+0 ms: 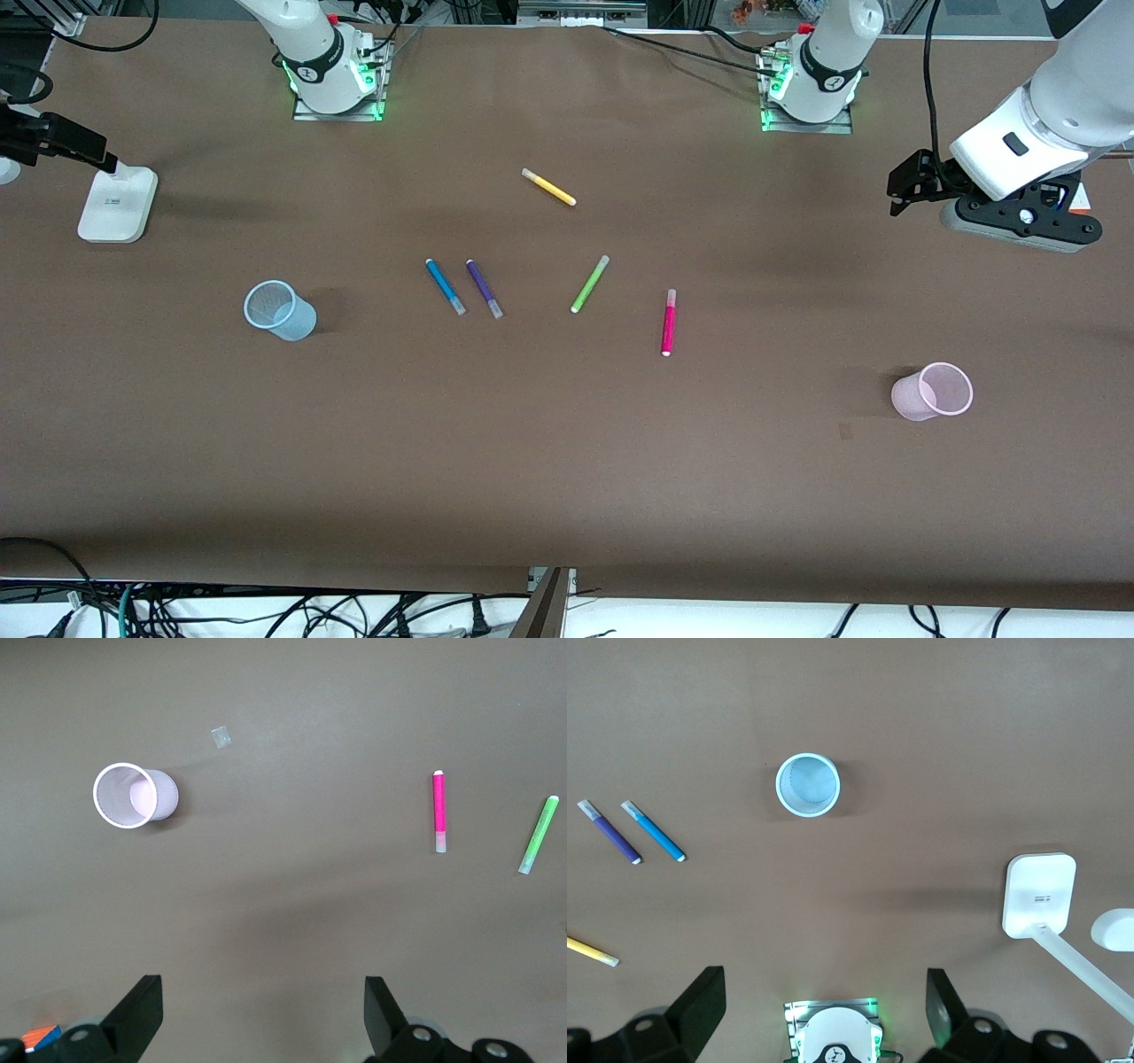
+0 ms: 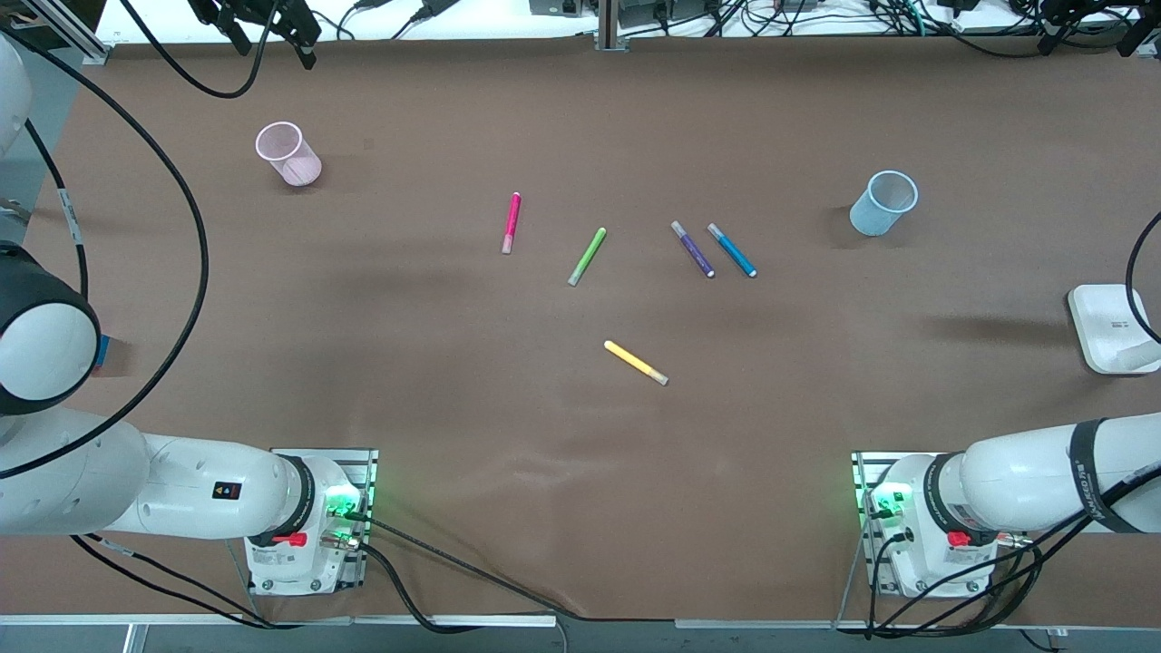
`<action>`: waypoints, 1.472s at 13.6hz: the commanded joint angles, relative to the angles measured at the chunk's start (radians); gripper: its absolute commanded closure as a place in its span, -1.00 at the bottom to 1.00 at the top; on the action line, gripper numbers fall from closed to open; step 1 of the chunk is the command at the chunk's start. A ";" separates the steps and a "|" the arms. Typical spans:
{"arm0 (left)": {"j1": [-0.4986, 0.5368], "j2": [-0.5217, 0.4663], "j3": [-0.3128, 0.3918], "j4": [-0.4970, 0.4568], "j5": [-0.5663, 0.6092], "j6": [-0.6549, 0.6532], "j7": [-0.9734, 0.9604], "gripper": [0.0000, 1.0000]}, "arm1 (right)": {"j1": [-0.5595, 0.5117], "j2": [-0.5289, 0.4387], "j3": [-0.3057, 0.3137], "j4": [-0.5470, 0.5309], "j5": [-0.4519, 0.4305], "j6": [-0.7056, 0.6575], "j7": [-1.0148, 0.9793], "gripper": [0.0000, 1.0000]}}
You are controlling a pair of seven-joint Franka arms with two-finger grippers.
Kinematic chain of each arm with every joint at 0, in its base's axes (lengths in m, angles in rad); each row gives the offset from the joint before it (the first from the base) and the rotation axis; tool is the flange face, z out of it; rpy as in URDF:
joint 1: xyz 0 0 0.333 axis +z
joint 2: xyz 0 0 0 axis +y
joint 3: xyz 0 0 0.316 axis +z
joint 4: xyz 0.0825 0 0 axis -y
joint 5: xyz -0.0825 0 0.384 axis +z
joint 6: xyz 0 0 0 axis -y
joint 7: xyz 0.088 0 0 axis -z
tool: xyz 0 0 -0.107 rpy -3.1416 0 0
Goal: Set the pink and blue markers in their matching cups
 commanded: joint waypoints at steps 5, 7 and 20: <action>0.003 -0.006 0.000 -0.005 -0.003 0.014 0.027 -1.00 | -0.006 0.014 0.000 0.025 0.018 -0.003 -0.014 -1.00; 0.003 -0.006 -0.006 -0.006 -0.003 0.014 0.026 -1.00 | -0.004 0.046 0.000 0.022 0.025 -0.001 -0.006 -1.00; 0.025 -0.002 0.000 -0.017 -0.006 -0.039 0.025 -1.00 | 0.296 0.444 0.037 0.016 0.053 0.253 -0.005 -1.00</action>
